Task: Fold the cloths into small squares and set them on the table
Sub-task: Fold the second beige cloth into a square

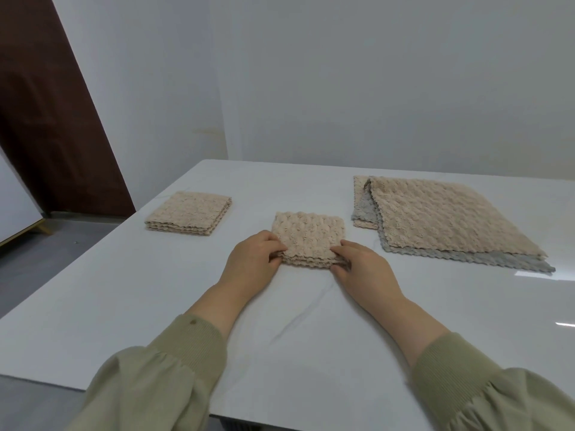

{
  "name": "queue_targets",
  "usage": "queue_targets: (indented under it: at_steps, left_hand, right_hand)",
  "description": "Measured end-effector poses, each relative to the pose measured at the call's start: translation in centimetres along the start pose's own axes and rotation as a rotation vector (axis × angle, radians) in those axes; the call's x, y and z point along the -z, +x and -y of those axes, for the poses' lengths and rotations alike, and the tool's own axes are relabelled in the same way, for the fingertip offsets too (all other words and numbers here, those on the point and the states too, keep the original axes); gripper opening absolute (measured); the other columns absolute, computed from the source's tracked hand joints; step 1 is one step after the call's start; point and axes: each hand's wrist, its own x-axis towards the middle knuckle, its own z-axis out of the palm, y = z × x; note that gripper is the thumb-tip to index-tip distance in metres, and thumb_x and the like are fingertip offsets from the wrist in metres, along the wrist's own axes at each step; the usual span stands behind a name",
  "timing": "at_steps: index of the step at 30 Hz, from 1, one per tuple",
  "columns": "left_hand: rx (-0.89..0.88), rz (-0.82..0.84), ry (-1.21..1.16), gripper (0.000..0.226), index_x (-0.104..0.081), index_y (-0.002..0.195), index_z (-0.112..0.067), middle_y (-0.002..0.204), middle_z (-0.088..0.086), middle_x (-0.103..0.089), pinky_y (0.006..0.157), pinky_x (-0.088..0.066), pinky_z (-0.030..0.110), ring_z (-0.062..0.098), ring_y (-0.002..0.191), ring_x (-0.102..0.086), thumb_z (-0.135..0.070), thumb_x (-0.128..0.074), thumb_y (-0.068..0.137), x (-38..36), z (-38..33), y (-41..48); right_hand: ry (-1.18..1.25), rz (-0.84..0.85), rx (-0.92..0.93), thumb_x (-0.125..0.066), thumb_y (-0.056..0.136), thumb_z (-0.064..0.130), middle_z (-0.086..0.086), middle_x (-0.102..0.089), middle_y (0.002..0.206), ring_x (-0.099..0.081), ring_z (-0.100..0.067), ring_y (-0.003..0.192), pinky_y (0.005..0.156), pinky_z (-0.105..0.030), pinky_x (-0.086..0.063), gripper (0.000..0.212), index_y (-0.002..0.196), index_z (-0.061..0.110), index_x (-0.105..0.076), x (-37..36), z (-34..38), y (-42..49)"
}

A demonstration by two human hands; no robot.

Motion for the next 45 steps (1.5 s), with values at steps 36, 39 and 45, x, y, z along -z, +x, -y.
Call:
queue_targets:
  at_steps: [36,39,45]
  left_hand:
    - [0.054,0.013,0.046,0.030,-0.063,0.121,-0.021,0.124,-0.004,-0.060,0.094,-0.038,0.028,0.019,0.115,-0.049,-0.018,-0.052,0.093,-9.1,6.5,22.8]
    - [0.047,0.043,0.066,0.032,-0.060,0.124,-0.018,0.128,-0.001,-0.058,0.093,-0.039,0.031,0.022,0.114,-0.048,-0.018,-0.048,0.094,-8.7,5.8,21.9]
    - [0.069,0.127,0.060,0.043,-0.043,0.137,-0.015,0.140,0.002,-0.044,0.098,-0.037,0.034,0.025,0.122,-0.043,-0.015,-0.040,0.095,-7.7,3.8,18.2]
  right_hand:
    - [-0.225,-0.182,-0.061,-0.049,0.092,0.022,-0.009,-0.068,0.103,-0.057,-0.030,0.100,0.084,-0.037,-0.045,0.032,0.122,0.018,-0.059,-4.3,-5.8,23.5]
    - [-0.272,-0.174,-0.060,-0.045,0.093,0.022,-0.007,-0.068,0.102,-0.057,-0.028,0.098,0.085,-0.038,-0.044,0.029,0.119,0.016,-0.059,-4.5,-5.6,23.3]
    - [-0.313,-0.203,-0.050,-0.042,0.093,0.020,-0.006,-0.066,0.097,-0.055,-0.027,0.092,0.085,-0.038,-0.044,0.019,0.099,0.012,-0.058,-4.1,-4.6,21.2]
